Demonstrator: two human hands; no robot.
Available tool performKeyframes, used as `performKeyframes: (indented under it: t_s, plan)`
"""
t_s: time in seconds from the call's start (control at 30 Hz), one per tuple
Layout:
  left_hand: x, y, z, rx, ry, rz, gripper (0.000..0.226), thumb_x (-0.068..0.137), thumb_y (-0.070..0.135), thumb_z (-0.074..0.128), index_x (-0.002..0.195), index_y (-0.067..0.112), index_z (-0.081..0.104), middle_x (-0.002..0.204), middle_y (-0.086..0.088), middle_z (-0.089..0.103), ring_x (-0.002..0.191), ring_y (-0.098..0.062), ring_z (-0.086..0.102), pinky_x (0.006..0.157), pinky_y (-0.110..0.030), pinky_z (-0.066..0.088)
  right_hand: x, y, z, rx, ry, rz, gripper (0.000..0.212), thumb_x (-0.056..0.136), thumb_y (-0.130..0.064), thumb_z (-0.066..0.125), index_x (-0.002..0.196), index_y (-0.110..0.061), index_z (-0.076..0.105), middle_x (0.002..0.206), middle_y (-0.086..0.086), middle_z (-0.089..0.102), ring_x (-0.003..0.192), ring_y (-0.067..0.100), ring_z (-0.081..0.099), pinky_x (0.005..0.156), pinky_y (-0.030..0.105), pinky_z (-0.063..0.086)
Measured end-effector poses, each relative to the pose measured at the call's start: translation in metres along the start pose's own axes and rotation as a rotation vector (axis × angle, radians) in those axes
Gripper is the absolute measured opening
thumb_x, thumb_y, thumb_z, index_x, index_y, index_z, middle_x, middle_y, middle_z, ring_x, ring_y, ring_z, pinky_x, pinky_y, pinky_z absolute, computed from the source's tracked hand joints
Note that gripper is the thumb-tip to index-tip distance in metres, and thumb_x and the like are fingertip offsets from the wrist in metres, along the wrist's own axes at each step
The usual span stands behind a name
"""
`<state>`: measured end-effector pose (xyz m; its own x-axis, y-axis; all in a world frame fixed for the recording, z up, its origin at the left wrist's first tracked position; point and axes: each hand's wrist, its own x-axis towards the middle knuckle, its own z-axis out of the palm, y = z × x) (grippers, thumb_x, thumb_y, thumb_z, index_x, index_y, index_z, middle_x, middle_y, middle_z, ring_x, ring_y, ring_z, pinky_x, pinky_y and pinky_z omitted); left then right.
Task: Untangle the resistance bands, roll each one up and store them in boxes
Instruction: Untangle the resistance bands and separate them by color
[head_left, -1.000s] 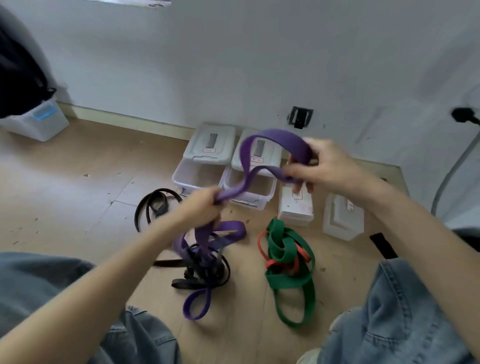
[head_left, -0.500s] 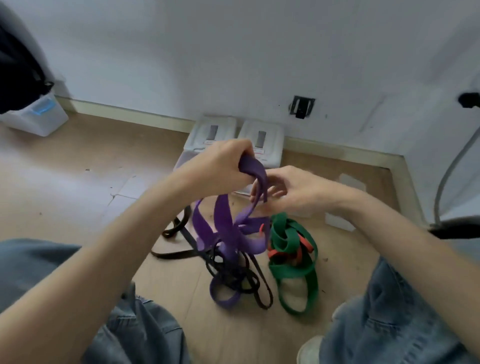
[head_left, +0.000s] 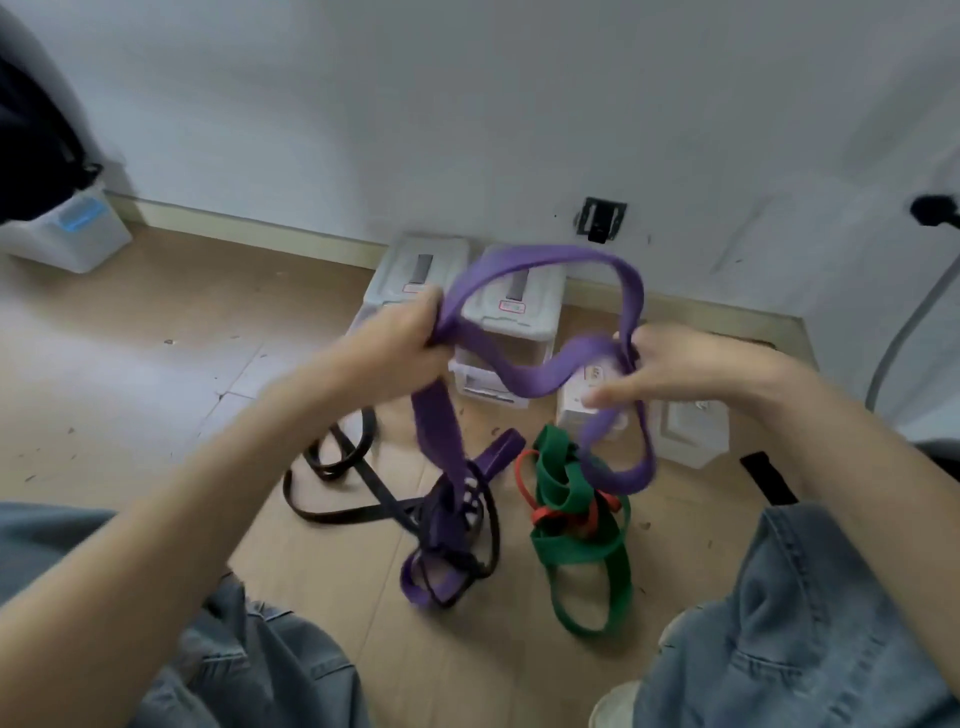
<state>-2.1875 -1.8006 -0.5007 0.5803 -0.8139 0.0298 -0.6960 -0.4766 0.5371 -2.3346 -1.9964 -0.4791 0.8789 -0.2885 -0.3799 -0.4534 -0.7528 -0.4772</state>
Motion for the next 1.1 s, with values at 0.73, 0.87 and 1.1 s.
performKeyframes:
  t_s: [0.73, 0.87, 1.1]
  plan:
    - [-0.016, 0.013, 0.007, -0.422, -0.125, 0.034, 0.013, 0.089, 0.014, 0.056, 0.081, 0.017, 0.067, 0.084, 0.001, 0.072, 0.083, -0.014, 0.068, 0.084, -0.034, 0.055, -0.014, -0.015, -0.011, 0.345, -0.003, -0.293, 0.01, 0.075, -0.017, 0.074, 0.082, -0.017, 0.066, 0.071, -0.007, 0.069, 0.066, 0.004, 0.065, 0.058, 0.009, 0.048]
    - [-0.015, 0.032, -0.032, -0.329, 0.099, 0.203, 0.02, 0.078, 0.009, 0.053, 0.088, 0.022, 0.065, 0.068, 0.015, 0.063, 0.079, -0.014, 0.066, 0.061, -0.016, 0.044, -0.008, -0.005, -0.002, 0.156, -0.266, -0.224, 0.03, 0.075, -0.021, 0.078, 0.102, -0.024, 0.065, 0.098, -0.007, 0.07, 0.092, 0.007, 0.065, 0.08, 0.027, 0.052]
    - [-0.013, 0.042, -0.025, -0.066, 0.105, 0.061, 0.024, 0.075, -0.006, 0.049, 0.083, 0.014, 0.062, 0.064, 0.006, 0.057, 0.062, -0.015, 0.054, 0.053, -0.02, 0.042, -0.014, -0.021, 0.009, 0.57, -0.251, -0.359, 0.06, 0.072, -0.032, 0.077, 0.125, -0.033, 0.05, 0.12, -0.014, 0.063, 0.112, 0.006, 0.059, 0.092, 0.019, 0.048]
